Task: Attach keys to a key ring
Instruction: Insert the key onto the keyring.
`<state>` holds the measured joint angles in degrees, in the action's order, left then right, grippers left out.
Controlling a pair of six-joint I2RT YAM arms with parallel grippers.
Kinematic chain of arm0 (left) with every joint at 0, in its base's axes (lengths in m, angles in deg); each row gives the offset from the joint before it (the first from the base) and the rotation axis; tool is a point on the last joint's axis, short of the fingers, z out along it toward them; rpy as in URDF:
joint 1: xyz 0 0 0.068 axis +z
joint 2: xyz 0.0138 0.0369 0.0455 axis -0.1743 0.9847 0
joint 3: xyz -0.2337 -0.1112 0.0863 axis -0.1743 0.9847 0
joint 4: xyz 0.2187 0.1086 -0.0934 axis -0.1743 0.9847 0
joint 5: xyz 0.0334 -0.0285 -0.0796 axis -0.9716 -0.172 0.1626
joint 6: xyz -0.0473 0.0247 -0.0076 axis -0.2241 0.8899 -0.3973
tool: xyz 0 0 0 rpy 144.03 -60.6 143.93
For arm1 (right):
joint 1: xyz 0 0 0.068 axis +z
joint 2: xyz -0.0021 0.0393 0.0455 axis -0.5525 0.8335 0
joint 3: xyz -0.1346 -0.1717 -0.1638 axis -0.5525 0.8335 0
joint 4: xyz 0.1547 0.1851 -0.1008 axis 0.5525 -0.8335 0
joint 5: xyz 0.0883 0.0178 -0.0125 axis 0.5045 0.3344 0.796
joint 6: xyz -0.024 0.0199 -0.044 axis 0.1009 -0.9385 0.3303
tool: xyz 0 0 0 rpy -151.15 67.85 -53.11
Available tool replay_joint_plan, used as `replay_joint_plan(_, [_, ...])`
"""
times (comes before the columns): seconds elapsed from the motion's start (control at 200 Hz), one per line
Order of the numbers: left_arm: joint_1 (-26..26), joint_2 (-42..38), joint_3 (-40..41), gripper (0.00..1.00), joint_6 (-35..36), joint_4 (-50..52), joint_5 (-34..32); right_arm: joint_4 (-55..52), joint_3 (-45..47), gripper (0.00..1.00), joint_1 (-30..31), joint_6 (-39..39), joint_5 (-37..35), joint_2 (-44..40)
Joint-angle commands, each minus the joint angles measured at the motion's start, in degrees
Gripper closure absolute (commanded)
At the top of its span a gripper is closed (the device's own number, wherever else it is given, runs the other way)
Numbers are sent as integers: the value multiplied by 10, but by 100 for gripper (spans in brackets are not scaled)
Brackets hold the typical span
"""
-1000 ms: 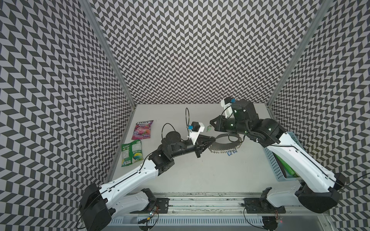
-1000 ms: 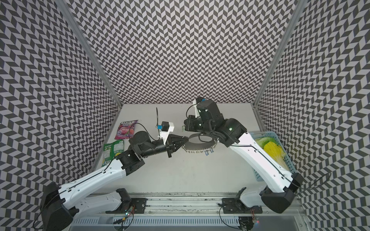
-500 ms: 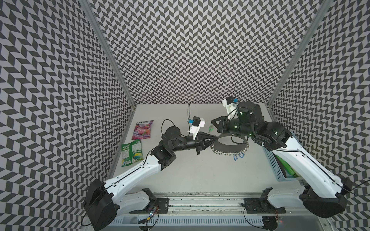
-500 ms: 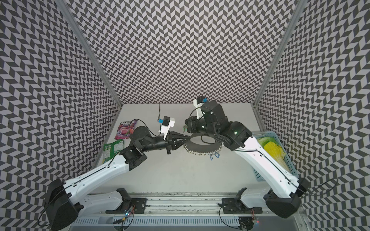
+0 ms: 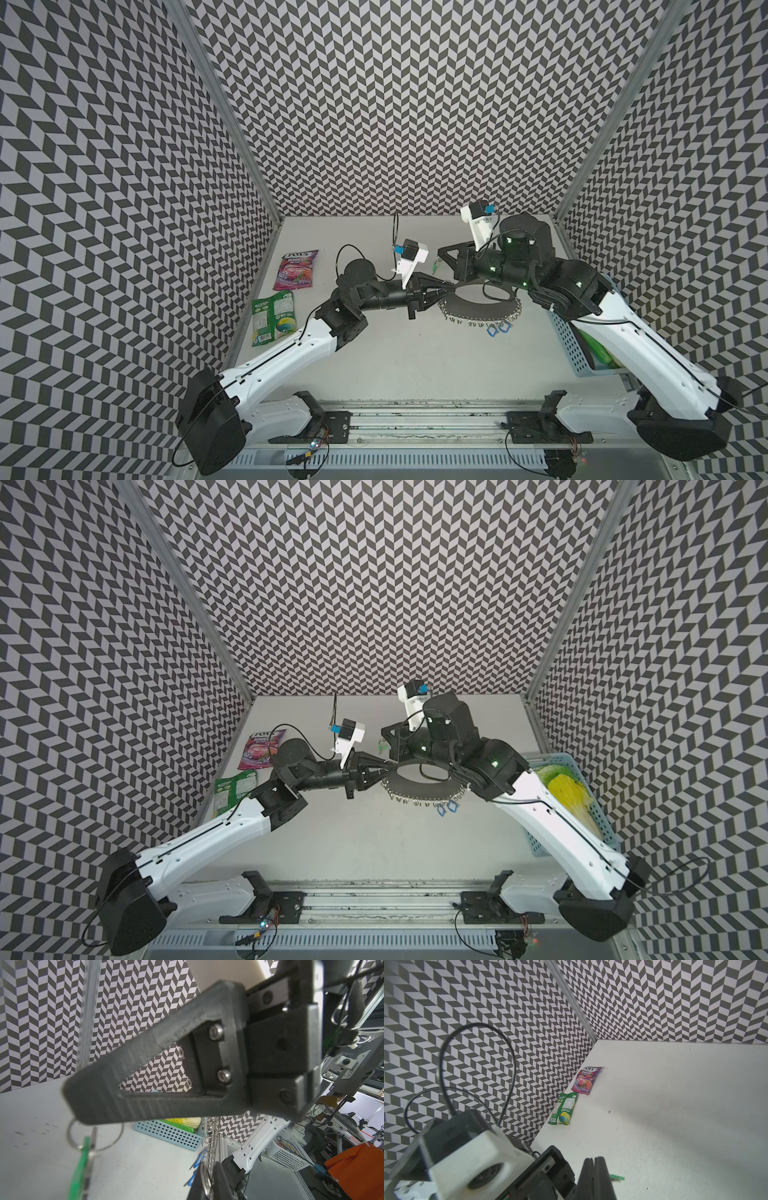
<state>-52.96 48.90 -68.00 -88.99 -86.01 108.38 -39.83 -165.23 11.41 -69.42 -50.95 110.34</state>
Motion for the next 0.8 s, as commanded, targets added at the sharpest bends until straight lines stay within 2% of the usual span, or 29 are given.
replay_joint_plan(0.0, [5,-3,-21,100,24,-8,-4,53,3,100,6,31,-5,-23])
replay_joint_plan(0.315, [7,17,-44,100,79,23,-34,73,23,100,17,43,-11,-40])
replay_joint_plan(0.796, [8,23,-53,100,73,10,-49,56,27,100,34,61,-41,-47])
